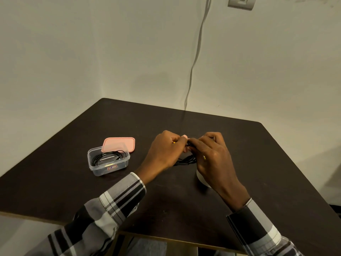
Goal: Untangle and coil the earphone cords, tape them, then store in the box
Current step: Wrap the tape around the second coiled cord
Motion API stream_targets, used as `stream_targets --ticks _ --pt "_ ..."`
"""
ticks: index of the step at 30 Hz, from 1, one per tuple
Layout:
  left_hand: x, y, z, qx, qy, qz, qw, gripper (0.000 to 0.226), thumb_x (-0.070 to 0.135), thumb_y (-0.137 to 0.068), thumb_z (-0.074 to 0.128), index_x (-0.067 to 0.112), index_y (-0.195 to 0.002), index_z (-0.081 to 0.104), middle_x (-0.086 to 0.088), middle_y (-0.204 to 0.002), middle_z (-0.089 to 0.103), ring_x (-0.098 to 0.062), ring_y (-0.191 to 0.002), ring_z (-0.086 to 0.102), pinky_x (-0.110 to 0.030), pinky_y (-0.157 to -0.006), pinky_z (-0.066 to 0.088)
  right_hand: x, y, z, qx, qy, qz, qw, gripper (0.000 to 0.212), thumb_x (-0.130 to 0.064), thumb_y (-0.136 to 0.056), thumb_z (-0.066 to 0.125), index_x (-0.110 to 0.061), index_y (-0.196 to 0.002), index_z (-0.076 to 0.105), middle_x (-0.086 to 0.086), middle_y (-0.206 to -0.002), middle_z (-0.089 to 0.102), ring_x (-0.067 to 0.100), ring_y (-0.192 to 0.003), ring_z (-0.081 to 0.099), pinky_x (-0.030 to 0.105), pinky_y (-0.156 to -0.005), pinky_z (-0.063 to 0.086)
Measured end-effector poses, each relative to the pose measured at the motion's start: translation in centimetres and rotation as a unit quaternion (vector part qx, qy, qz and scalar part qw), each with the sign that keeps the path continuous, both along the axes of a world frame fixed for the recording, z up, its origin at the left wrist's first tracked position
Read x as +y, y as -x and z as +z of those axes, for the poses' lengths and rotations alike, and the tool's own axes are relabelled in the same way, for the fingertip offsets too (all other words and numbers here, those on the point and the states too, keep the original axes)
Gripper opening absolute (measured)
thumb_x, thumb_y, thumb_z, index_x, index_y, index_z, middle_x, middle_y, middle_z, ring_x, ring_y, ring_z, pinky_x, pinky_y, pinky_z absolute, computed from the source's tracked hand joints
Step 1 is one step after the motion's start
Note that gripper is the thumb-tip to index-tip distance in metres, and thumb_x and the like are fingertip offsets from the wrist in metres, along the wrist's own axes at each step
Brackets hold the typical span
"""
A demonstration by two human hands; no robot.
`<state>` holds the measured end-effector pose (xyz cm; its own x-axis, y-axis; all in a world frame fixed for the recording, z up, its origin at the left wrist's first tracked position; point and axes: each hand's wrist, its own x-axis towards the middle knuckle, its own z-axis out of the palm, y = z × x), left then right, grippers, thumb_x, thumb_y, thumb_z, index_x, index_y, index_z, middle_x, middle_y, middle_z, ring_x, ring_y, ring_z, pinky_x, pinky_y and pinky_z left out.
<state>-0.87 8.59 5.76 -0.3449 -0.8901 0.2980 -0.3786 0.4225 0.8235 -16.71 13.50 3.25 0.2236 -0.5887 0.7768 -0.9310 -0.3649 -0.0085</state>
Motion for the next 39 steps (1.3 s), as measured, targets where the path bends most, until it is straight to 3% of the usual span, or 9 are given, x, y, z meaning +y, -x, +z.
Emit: stream_targets --ticks 8,10,13,17,21,24,28,32,39 --pt "0.1 0.0 -0.8 -0.031 0.177 0.026 0.983 0.034 0.037 -0.100 0.050 0.013 -0.092 0.072 -0.001 -0.080 0.069 -0.012 -0.070 0.061 -0.029 -0.062 0.049 0.1 -1.0 0.7 -0.034 -0.068 -0.048 0.996 0.020 -0.010 -0.088 0.064 -0.012 -0.108 0.065 0.003 -0.094 0.062 0.022 -0.098 0.048 0.031 -0.058 0.049" --pt "0.4 0.0 -0.6 -0.023 0.193 0.027 0.981 0.032 0.038 -0.099 0.052 0.015 -0.116 0.067 0.003 -0.092 0.070 -0.006 -0.078 0.062 -0.019 -0.067 0.048 0.0 -1.1 0.9 -0.055 -0.080 -0.048 0.994 0.016 -0.008 -0.090 0.064 -0.013 -0.105 0.063 0.002 -0.094 0.061 0.019 -0.098 0.045 0.030 -0.058 0.047" --pt "0.4 0.0 -0.4 -0.016 0.196 -0.004 0.981 0.043 0.035 -0.099 0.054 0.018 -0.138 0.050 0.014 -0.076 0.057 0.003 -0.068 0.055 -0.007 -0.063 0.041 0.0 -1.2 1.1 -0.074 -0.084 -0.045 0.993 0.013 -0.005 -0.090 0.063 -0.012 -0.101 0.062 0.003 -0.094 0.060 0.020 -0.097 0.045 0.031 -0.059 0.046" --pt "-0.4 -0.2 -0.8 -0.029 0.219 -0.034 0.975 0.026 0.036 -0.098 0.055 0.018 -0.115 0.063 0.004 -0.101 0.067 -0.006 -0.087 0.062 -0.021 -0.072 0.049 0.0 -0.9 1.1 -0.074 -0.082 -0.033 0.993 0.016 -0.001 -0.087 0.062 -0.009 -0.101 0.061 0.006 -0.095 0.060 0.025 -0.097 0.047 0.037 -0.061 0.050" --pt "-0.4 0.0 -0.9 -0.060 0.201 -0.023 0.977 0.028 0.039 -0.098 0.051 0.014 -0.101 0.061 0.003 -0.090 0.061 -0.009 -0.076 0.055 -0.014 -0.063 0.036 -0.1 -0.8 1.1 -0.076 -0.086 -0.026 0.993 0.016 -0.003 -0.088 0.060 -0.011 -0.102 0.059 0.004 -0.097 0.059 0.022 -0.098 0.045 0.037 -0.060 0.050" --pt "-0.4 0.0 -1.0 -0.058 0.206 -0.019 0.977 0.032 0.041 -0.099 0.047 0.013 -0.095 0.060 0.002 -0.085 0.058 -0.011 -0.072 0.052 -0.019 -0.060 0.035 -0.2 -0.6 1.1 -0.058 -0.084 -0.017 0.995 0.018 -0.002 -0.088 0.064 -0.012 -0.102 0.060 0.003 -0.097 0.059 0.021 -0.098 0.046 0.031 -0.062 0.047" --pt "-0.4 -0.2 -0.9 -0.053 0.192 -0.031 0.979 0.034 0.044 -0.099 0.046 0.013 -0.093 0.061 0.003 -0.082 0.059 -0.008 -0.070 0.052 -0.014 -0.059 0.034 -0.2 -0.1 1.2 -0.010 -0.063 -0.031 0.997 0.015 -0.009 -0.087 0.072 -0.011 -0.100 0.064 0.004 -0.094 0.063 0.023 -0.094 0.052 0.025 -0.062 0.045" --pt "-0.5 -0.5 -0.8 -0.025 0.175 -0.033 0.984 0.025 0.039 -0.099 0.053 0.018 -0.090 0.065 0.008 -0.077 0.061 -0.004 -0.069 0.054 -0.010 -0.060 0.036 0.0 -0.2 1.0 0.025 -0.034 -0.039 0.998 0.011 -0.014 -0.088 0.069 -0.008 -0.097 0.066 0.006 -0.089 0.065 0.025 -0.088 0.057 0.030 -0.058 0.050" --pt "0.2 -0.4 -0.7 -0.024 0.216 0.039 0.975 0.029 0.041 -0.096 0.055 0.023 -0.096 0.077 0.006 -0.071 0.064 -0.006 -0.064 0.056 -0.017 -0.057 0.033 -0.3 -0.2 0.5 -0.020 -0.036 -0.038 0.998 0.017 -0.008 -0.086 0.071 -0.007 -0.102 0.064 0.008 -0.094 0.069 0.025 -0.086 0.064 0.034 -0.057 0.055"
